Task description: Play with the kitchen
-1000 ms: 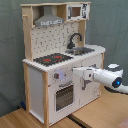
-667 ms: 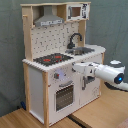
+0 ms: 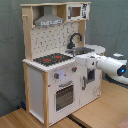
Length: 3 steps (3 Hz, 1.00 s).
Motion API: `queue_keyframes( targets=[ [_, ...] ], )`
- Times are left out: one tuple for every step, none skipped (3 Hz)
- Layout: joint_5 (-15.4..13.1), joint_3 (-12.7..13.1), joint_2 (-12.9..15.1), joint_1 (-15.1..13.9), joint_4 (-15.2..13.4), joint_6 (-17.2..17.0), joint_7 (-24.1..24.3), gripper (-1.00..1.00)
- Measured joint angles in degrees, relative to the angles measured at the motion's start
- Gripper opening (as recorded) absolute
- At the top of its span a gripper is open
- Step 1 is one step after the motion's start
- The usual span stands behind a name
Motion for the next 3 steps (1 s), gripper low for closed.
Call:
queue_keyframes(
  targets=[
    [0.0, -3.0, 2.0, -0.2, 0.1, 1.3, -4.2, 1.0],
    [0.0, -6.1, 4.6, -0.9, 0.8, 2.6, -8.8, 1.0],
    [0.0, -9.2, 6.9, -1.5, 1.6, 3.3, -12.9, 1.0]
  ],
)
